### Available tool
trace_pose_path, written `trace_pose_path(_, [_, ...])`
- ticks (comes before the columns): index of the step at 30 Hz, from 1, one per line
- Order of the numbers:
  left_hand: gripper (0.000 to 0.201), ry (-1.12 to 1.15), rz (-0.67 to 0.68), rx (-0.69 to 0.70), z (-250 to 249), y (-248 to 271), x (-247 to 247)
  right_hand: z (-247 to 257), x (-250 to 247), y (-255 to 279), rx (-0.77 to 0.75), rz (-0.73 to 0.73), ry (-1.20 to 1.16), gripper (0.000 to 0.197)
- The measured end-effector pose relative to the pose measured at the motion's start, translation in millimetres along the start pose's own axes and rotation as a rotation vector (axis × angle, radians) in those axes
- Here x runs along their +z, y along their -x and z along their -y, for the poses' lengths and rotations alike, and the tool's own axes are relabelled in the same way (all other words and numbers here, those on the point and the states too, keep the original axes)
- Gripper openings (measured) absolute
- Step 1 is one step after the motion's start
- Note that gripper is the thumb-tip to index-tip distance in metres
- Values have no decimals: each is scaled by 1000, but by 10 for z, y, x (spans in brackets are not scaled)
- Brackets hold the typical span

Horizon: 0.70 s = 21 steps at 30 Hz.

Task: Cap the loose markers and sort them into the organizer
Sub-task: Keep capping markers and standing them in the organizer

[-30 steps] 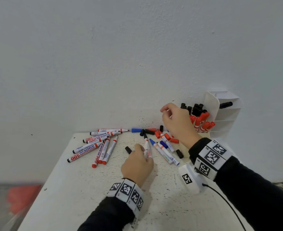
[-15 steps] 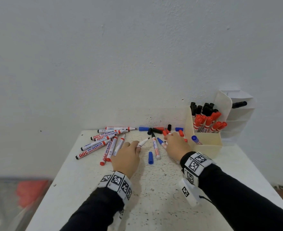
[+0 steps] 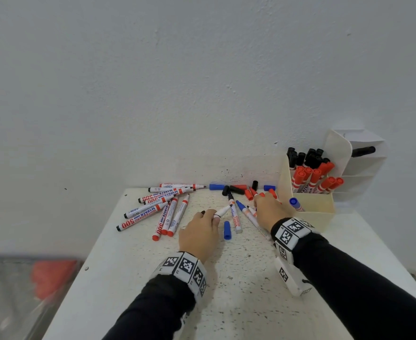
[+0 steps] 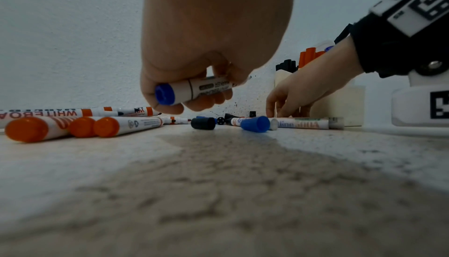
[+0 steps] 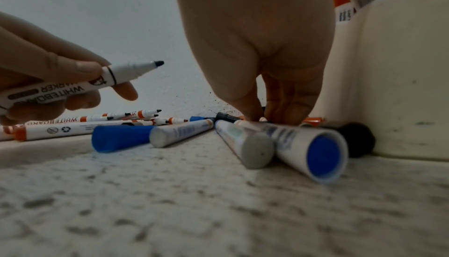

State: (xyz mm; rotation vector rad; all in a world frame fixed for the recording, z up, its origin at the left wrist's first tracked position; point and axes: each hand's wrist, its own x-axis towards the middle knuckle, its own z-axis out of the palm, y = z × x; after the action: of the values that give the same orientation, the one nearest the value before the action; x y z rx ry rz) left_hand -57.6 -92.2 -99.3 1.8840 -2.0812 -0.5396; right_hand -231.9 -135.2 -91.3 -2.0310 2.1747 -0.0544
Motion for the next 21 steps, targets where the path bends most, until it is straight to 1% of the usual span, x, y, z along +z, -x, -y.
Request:
trace_pose_path(3, [37,5,18,-26,1,-16,17,32,-12,-12,-13,15,16,38])
trace_pose_path(6, [38,8,24,-36,-2,-23,25,48,-11,-12,0,34,33,31])
trace_pose_path(9, [38,6,30,-39,9,-28,30,34,-37,21,22,19,32,27])
trace_pose_path(11, [39,5,35,-43,12,-39,37,37,-75,53,39,-39,-15,30])
trace_pose_path(13, [39,5,38,-48,16,-48,45,68,-116,74,8,-155,-96,32])
trace_pose_path(15, [39,7,37,-50,19,-46,47,119,-138,76,-61,-285,-228,26])
trace_pose_path(16, [39,9,34,-49,20,-45,45,152,-146,78,-80,-326,-320,24])
trace_pose_path(17, [39,10,32,-47,19,-42,42,182,-144,78,-93,-340,-411,23])
trace_pose_path(18, [38,12,28,-44,14,-41,36,216,-143,87,-105,-322,-492,21])
trace_pose_path(21, [37,36,-10,-15,5,-44,28,313,-128,146,-154,-204,-652,18])
